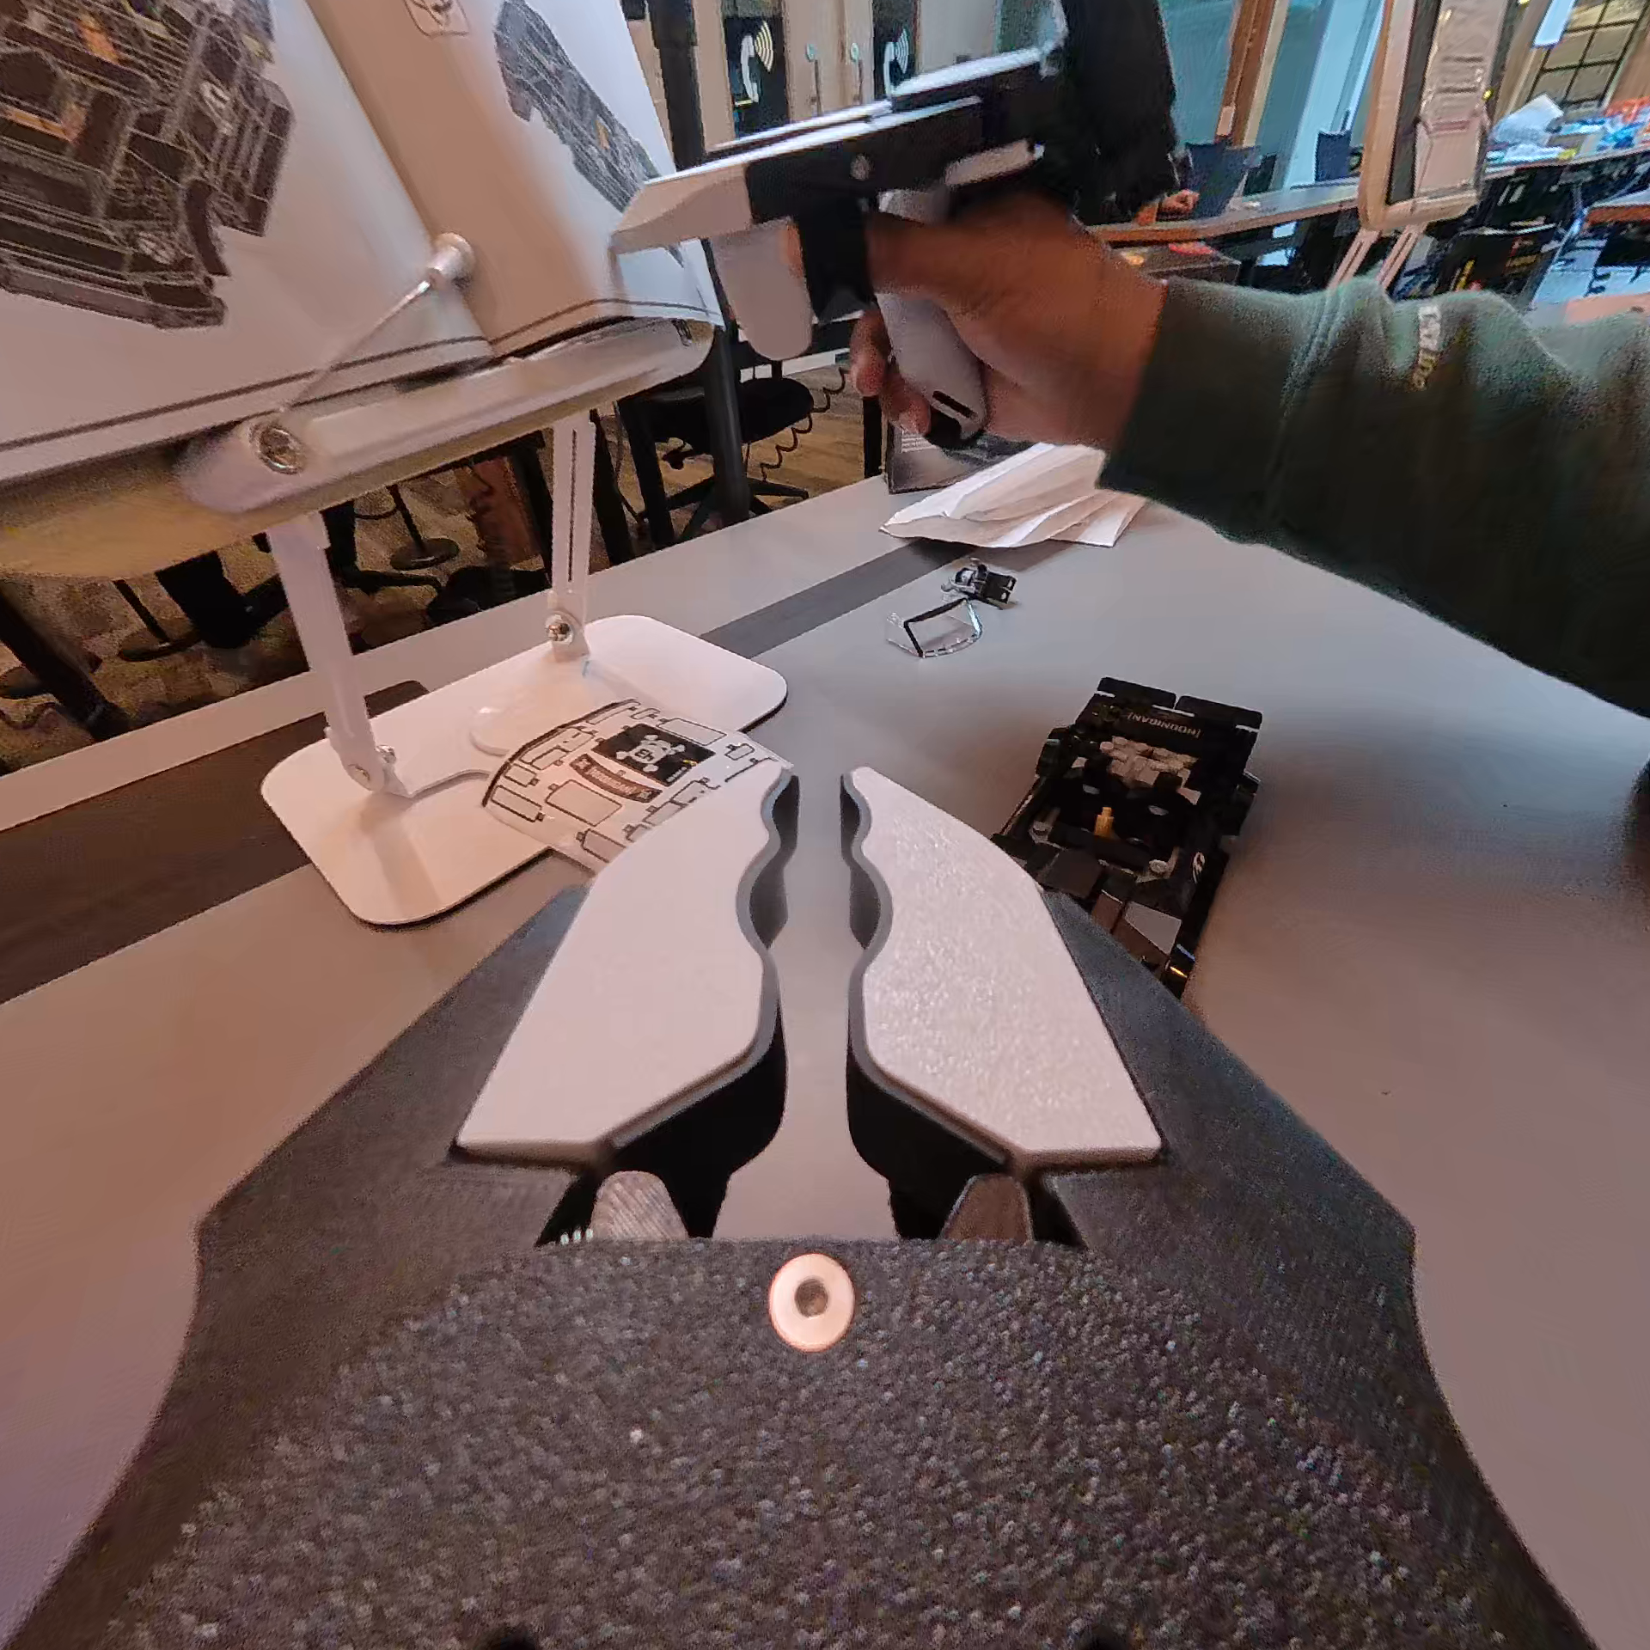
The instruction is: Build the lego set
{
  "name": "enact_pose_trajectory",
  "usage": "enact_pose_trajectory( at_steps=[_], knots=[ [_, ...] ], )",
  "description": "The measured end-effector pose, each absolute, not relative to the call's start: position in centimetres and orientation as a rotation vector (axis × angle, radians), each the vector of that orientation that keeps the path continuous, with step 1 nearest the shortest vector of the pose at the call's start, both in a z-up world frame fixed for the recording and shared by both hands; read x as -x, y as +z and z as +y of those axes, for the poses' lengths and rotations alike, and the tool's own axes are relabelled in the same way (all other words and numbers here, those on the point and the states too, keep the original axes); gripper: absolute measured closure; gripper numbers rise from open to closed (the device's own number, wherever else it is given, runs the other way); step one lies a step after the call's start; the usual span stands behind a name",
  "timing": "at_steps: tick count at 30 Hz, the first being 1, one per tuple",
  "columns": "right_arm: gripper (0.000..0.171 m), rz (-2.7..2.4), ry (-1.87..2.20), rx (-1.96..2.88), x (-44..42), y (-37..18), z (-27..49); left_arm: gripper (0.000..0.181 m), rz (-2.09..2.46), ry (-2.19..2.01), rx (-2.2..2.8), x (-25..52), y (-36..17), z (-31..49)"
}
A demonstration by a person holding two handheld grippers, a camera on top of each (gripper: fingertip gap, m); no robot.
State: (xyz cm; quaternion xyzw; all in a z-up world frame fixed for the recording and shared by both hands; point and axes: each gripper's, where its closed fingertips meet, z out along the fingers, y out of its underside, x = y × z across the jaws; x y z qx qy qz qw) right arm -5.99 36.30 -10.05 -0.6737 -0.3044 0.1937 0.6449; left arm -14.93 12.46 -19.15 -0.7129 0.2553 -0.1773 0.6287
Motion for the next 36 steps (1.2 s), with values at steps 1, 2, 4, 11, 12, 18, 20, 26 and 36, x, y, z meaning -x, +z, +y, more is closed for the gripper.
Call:
enact_pose_trajectory(
  at_steps=[1,2,4,11,12,18,20,26,36],
  knots=[
    [0.082,-0.701,0.431,1.558,6.1,-10.3,36.6,0.172,0.593,-0.407,1.639,14.7,-19.4,12.5],
    [0.084,-0.704,0.418,1.587,6.3,-10.6,37.0,0.172,0.601,-0.407,1.646,14.5,-19.6,12.5],
    [0.09,-0.698,0.443,1.628,6.6,-11.1,37.4,0.172,0.616,-0.399,1.656,14.2,-20.0,12.5],
    [0.112,-0.686,0.5,1.603,6.9,-11.0,37.7,0.174,0.65,-0.34,1.662,14.1,-20.6,12.5],
    [0.124,-0.685,0.483,1.599,6.6,-10.9,37.7,0.174,0.648,-0.336,1.662,14.2,-20.6,12.5],
    [0.142,-0.687,0.422,1.493,5.3,-9.7,36.0,0.171,0.626,-0.301,1.662,14.5,-20.5,12.8],
    [0.146,-0.701,0.409,1.445,5.1,-9.4,34.8,0.167,0.605,-0.302,1.651,14.6,-19.7,13.2],
    [0.153,-0.761,0.361,1.305,5.2,-8.5,31.3,0.153,0.595,-0.358,1.588,13.0,-14.6,15.9],
    [0.136,-0.763,0.168,1.191,5.6,-8.7,28.5,0.127,0.583,-0.596,1.559,7.2,-5.5,23.1]
  ],
)
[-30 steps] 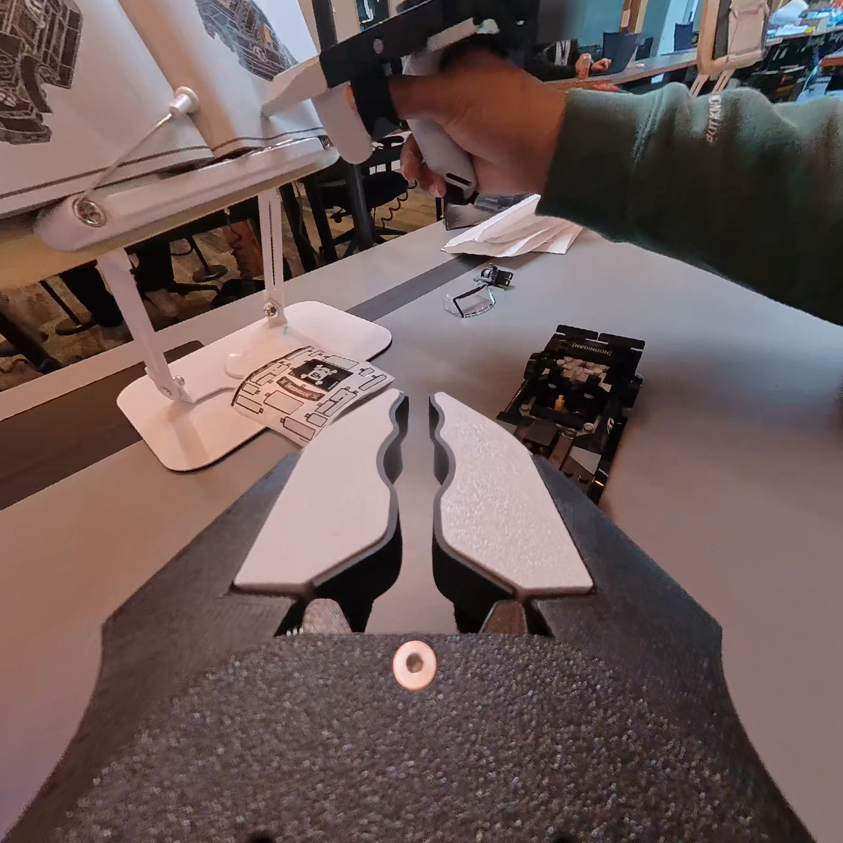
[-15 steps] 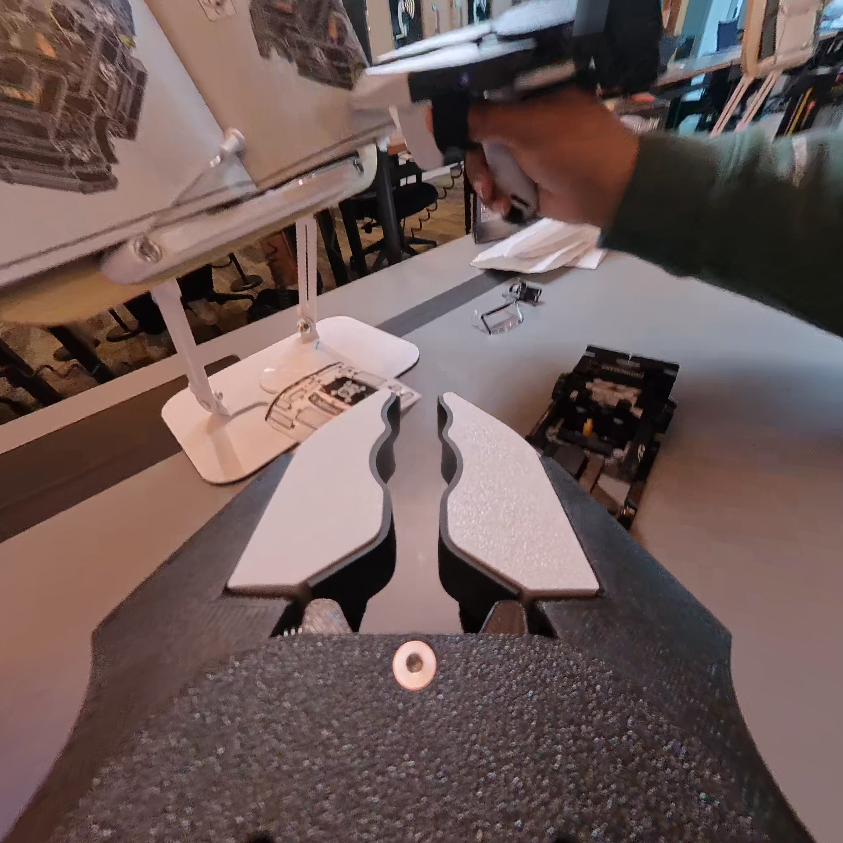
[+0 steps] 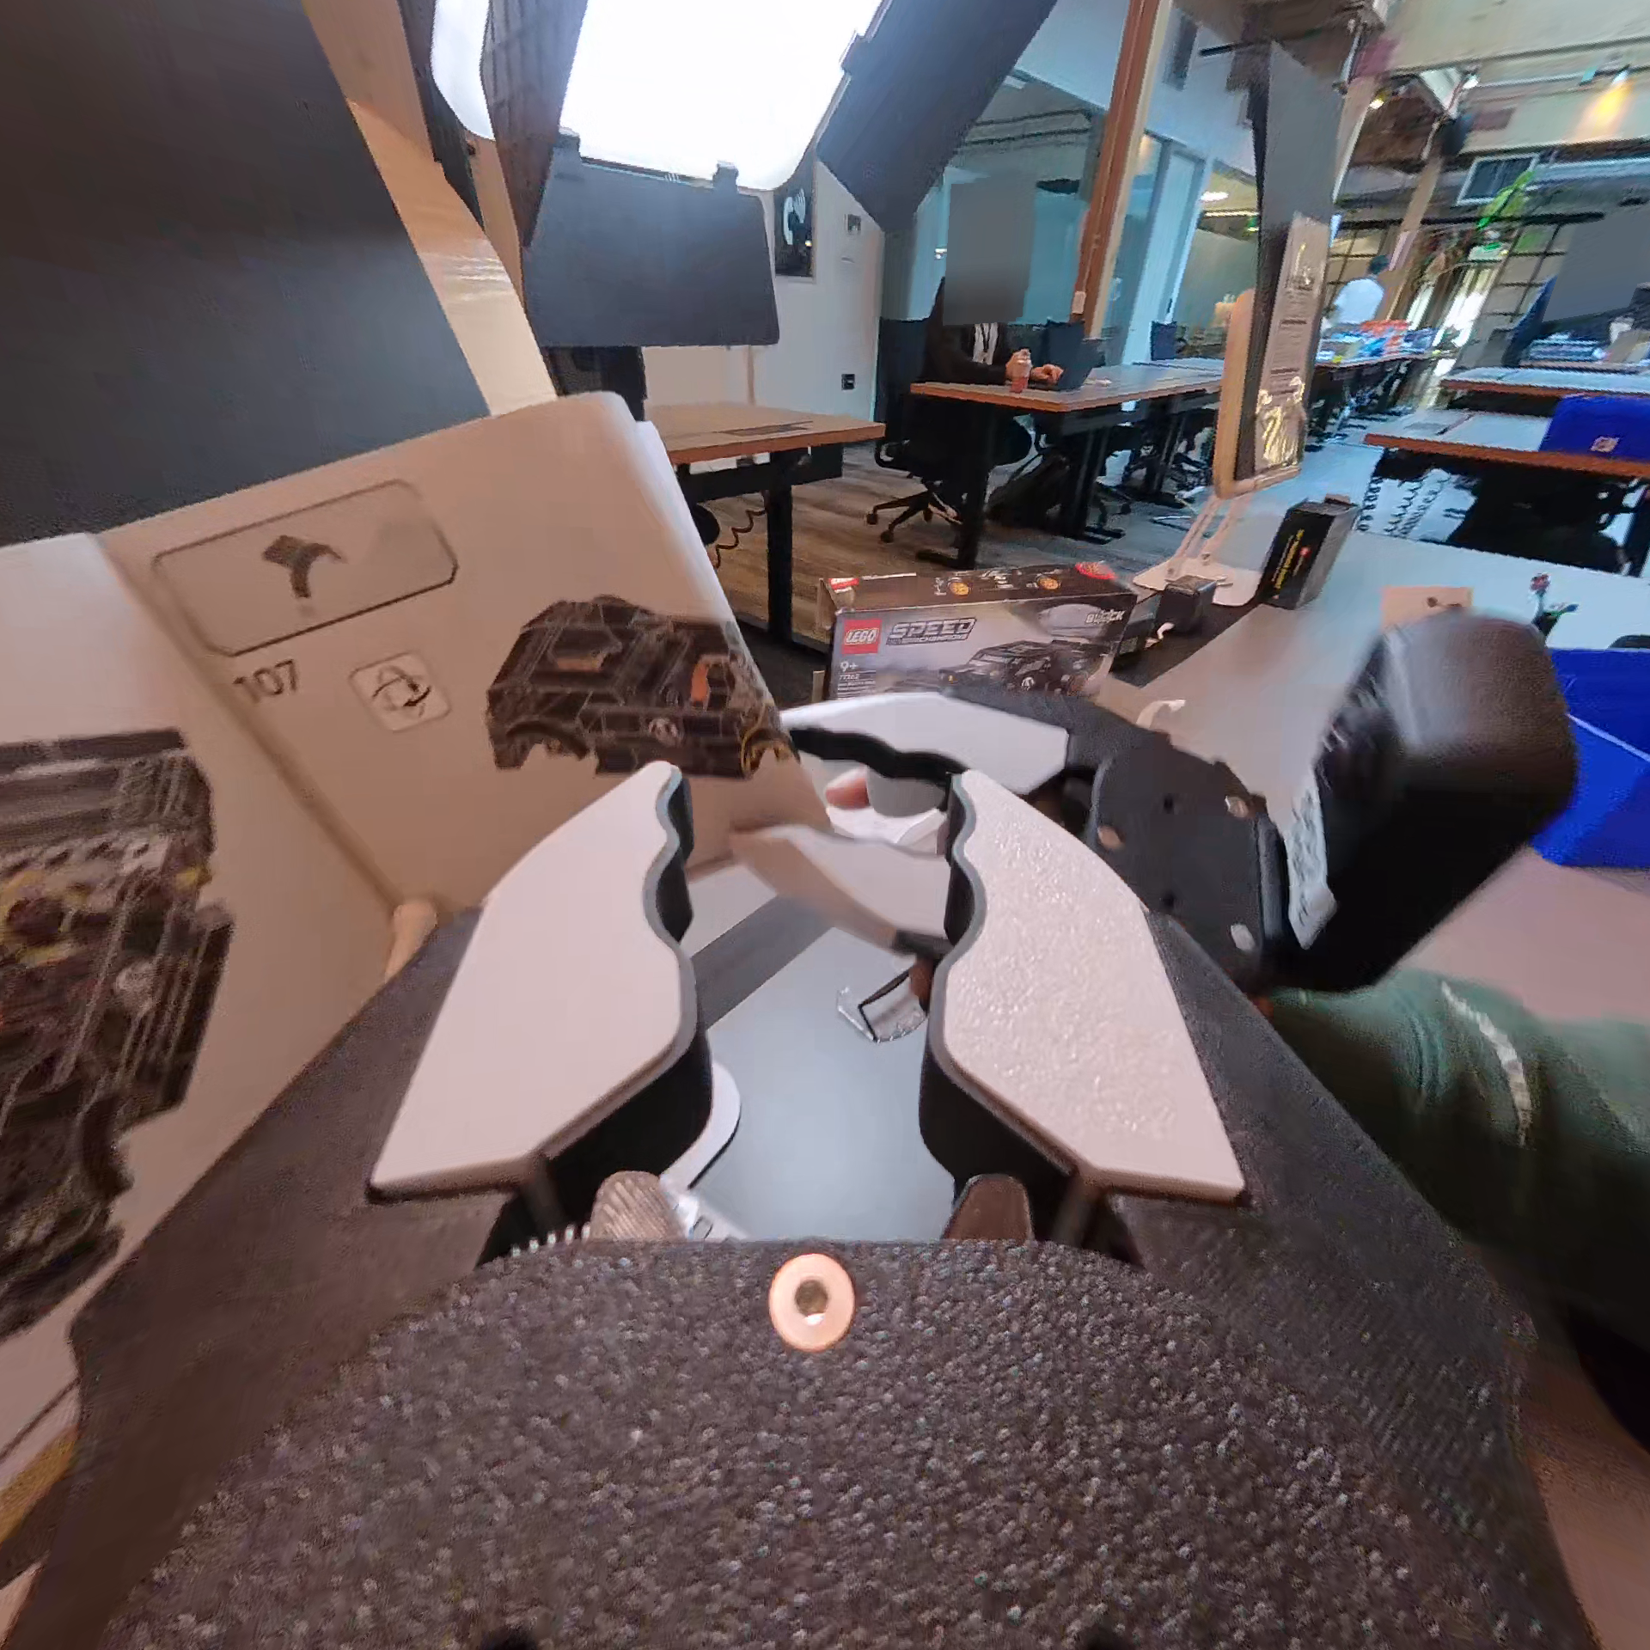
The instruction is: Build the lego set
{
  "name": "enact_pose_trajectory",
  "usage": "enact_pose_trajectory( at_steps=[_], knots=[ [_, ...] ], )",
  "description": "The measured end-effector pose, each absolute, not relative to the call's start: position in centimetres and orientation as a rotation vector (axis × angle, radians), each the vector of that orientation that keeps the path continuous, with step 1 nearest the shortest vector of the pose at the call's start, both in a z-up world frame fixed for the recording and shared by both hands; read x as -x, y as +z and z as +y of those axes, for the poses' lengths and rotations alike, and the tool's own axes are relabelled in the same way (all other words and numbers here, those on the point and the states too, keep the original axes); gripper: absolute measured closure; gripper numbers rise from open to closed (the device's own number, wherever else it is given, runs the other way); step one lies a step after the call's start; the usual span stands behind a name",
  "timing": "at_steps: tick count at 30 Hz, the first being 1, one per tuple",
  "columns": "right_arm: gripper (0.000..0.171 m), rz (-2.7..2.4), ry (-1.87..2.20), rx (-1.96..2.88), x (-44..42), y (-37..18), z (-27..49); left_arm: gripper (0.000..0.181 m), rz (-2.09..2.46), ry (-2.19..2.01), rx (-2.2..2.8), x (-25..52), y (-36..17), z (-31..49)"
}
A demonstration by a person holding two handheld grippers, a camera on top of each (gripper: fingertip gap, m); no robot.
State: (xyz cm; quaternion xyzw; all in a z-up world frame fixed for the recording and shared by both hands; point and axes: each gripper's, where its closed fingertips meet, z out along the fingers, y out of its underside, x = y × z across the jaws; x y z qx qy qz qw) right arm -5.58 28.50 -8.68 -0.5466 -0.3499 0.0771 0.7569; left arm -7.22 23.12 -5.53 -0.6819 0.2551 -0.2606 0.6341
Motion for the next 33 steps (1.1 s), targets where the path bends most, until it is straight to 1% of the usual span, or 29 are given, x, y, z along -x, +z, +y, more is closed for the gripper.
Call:
enact_pose_trajectory(
  at_steps=[6,8,10,13,17,19,24,28,32,33],
  knots=[
    [0.139,-0.805,0.157,1.099,6.2,-8.7,27.0,0.129,0.534,-0.568,1.631,6.8,-6.0,26.7],
    [0.139,-0.821,0.148,1.055,6.5,-8.5,26.3,0.136,0.521,-0.594,1.633,6.7,-6.2,27.0],
    [0.139,-0.857,0.157,1.026,7.0,-8.6,25.6,0.148,0.527,-0.605,1.63,6.6,-6.5,27.0],
    [0.14,-0.882,0.189,1.01,7.4,-8.6,24.9,0.157,0.524,-0.597,1.621,7.1,-6.7,27.1],
    [0.134,-0.887,0.293,1.007,7.1,-8.2,24.4,0.161,0.521,-0.652,1.596,7.7,-6.4,26.6],
    [0.129,-0.891,0.427,1.031,6.9,-8.0,24.2,0.161,0.523,-0.68,1.572,8.0,-6.2,26.1],
    [0.13,-0.83,0.679,1.108,5.5,-6.7,24.6,0.167,0.499,-0.702,1.583,9.3,-7.0,26.1],
    [0.138,-0.836,0.772,1.177,5.0,-7.2,25.2,0.166,0.525,-0.744,1.544,9.4,-6.8,25.4],
    [0.136,-0.846,0.913,1.205,5.5,-7.6,24.9,0.164,0.538,-0.818,1.507,9.3,-6.3,24.8],
    [0.132,-0.836,0.95,1.224,5.6,-7.7,25.0,0.165,0.53,-0.833,1.504,9.5,-6.2,24.8]
  ],
)
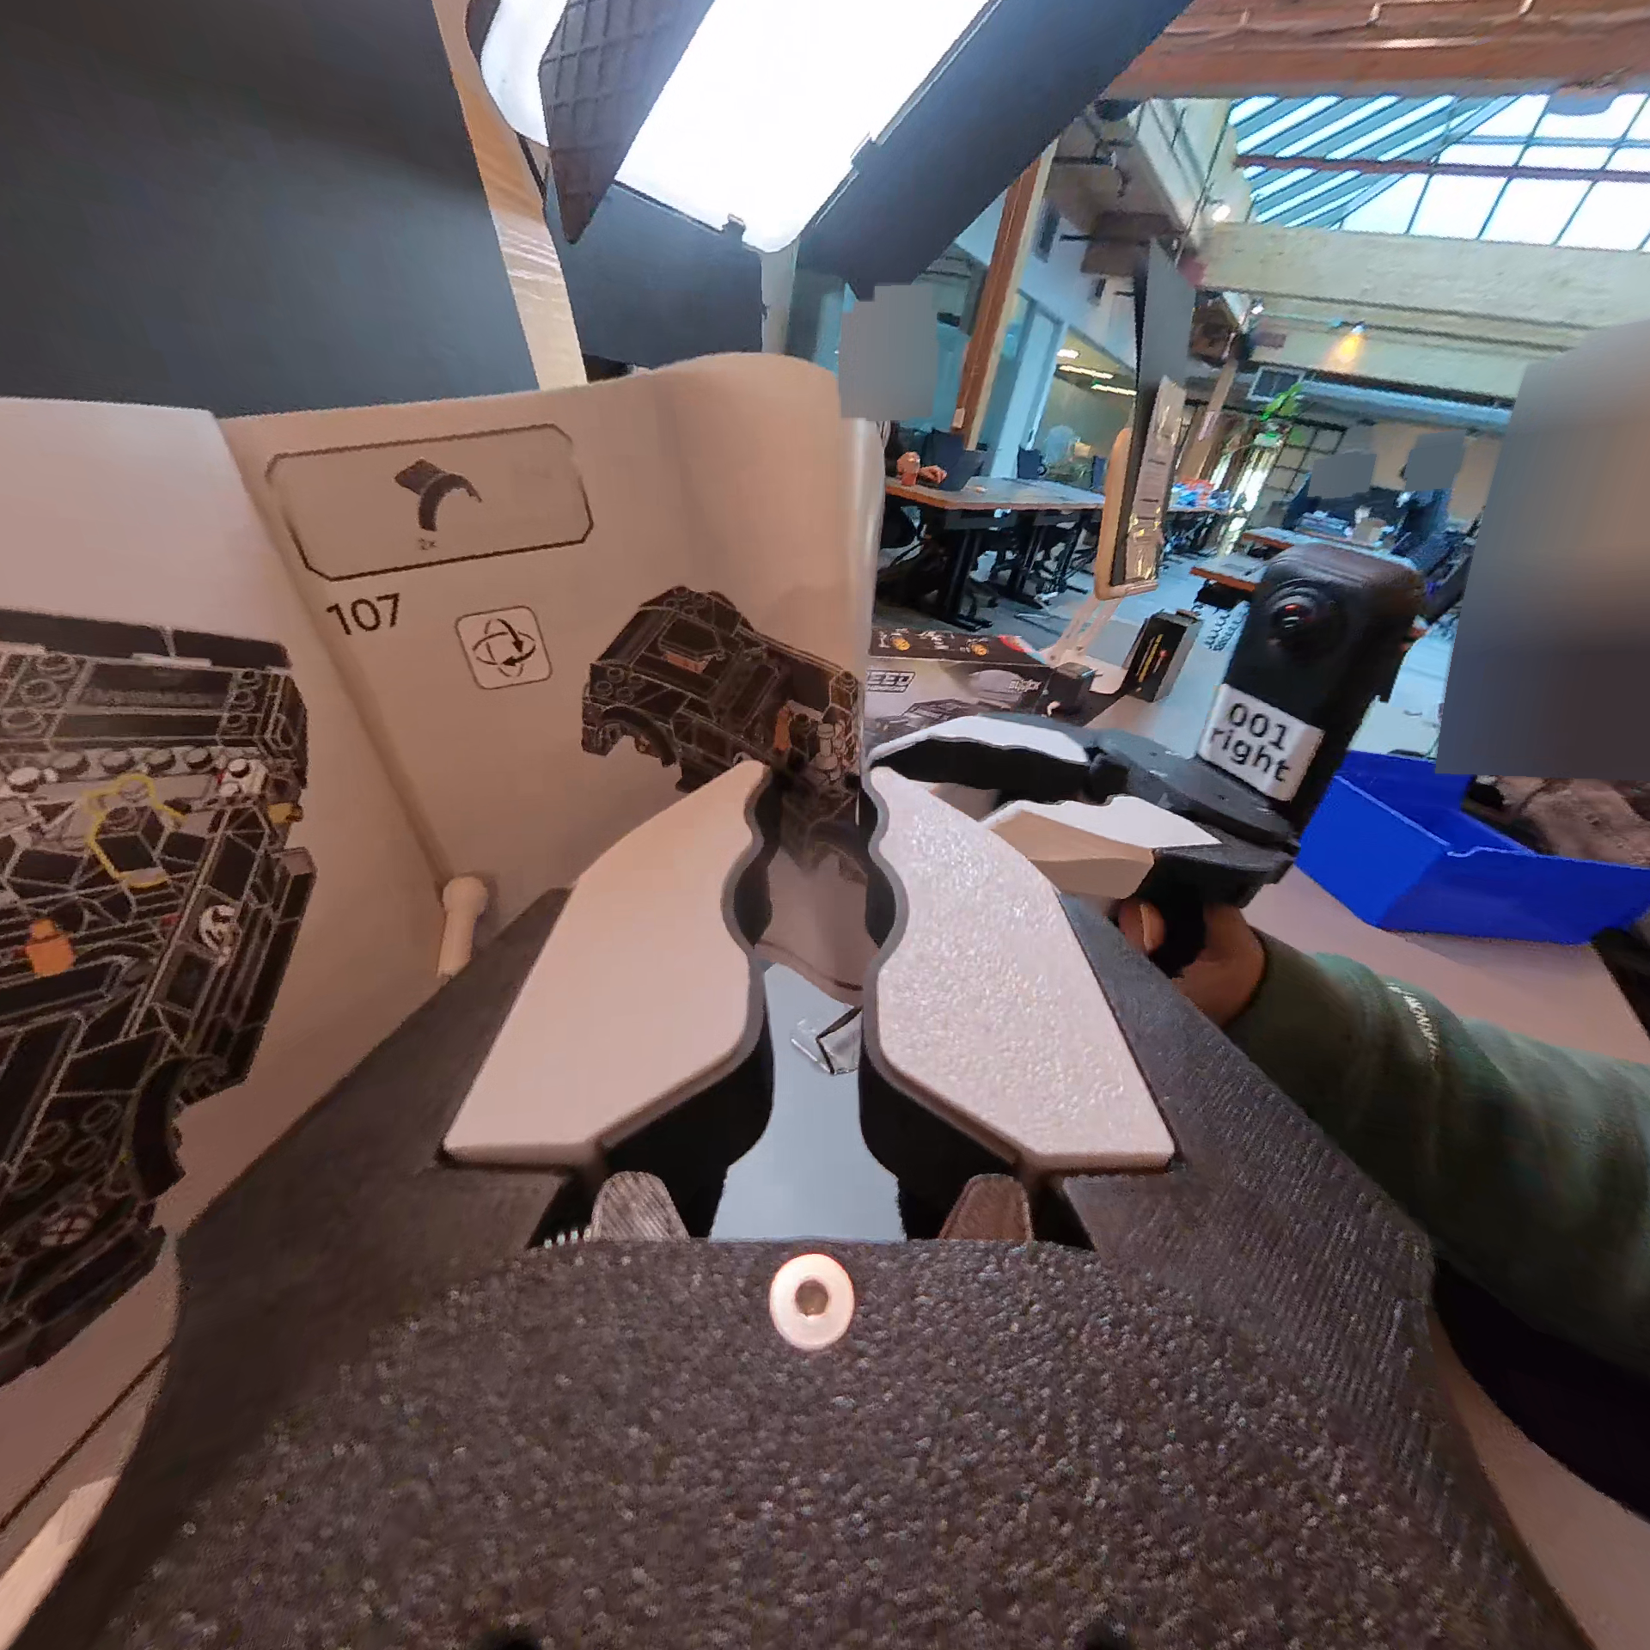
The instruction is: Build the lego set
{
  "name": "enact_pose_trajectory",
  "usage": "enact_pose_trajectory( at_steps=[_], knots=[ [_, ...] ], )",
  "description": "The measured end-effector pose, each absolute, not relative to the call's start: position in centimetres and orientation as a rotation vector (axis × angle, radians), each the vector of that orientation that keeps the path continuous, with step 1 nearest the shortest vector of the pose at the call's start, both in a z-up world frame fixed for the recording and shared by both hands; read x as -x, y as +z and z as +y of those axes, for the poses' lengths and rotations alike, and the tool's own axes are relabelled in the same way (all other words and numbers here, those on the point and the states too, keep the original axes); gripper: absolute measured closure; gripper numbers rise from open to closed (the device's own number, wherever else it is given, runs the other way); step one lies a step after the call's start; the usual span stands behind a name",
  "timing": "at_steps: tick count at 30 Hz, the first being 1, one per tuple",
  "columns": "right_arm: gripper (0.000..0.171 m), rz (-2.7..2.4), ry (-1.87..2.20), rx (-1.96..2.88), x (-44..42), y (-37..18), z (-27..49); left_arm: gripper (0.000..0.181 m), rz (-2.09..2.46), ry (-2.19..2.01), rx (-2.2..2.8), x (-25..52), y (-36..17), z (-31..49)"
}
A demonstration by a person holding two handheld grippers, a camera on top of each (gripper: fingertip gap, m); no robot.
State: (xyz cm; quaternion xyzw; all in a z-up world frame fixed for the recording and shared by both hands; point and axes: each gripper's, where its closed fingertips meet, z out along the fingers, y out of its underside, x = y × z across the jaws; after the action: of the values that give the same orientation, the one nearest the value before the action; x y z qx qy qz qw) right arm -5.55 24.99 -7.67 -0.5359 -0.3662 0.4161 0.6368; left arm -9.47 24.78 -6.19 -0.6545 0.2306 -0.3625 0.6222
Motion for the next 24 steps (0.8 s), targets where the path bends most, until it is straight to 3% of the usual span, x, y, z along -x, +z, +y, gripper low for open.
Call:
enact_pose_trajectory(
  at_steps=[3,12,14,15,17,19,24],
  knots=[
    [0.114,-0.748,0.906,1.322,4.7,-8.5,27.2,0.165,0.518,-0.854,1.501,9.8,-6.2,24.7],
    [0.119,-0.825,0.965,1.283,5.5,-6.8,25.0,0.166,0.518,-0.872,1.492,10.0,-6.4,24.6],
    [0.114,-0.819,0.991,1.349,6.2,-7.4,25.3,0.166,0.529,-0.884,1.487,9.7,-6.4,24.5],
    [0.119,-0.82,1.019,1.388,6.7,-8.0,25.4,0.166,0.535,-0.891,1.487,9.5,-6.5,24.5],
    [0.171,-0.853,1.138,1.423,7.3,-9.0,24.8,0.162,0.549,-0.895,1.495,9.3,-6.6,24.5],
    [0.171,-0.799,1.239,1.374,6.6,-8.1,24.7,0.149,0.567,-0.859,1.507,9.9,-6.5,24.5],
    [0.171,-0.747,1.151,1.393,4.1,-7.2,26.9,0.148,0.671,-0.348,1.744,14.3,-9.1,26.8]
  ],
)
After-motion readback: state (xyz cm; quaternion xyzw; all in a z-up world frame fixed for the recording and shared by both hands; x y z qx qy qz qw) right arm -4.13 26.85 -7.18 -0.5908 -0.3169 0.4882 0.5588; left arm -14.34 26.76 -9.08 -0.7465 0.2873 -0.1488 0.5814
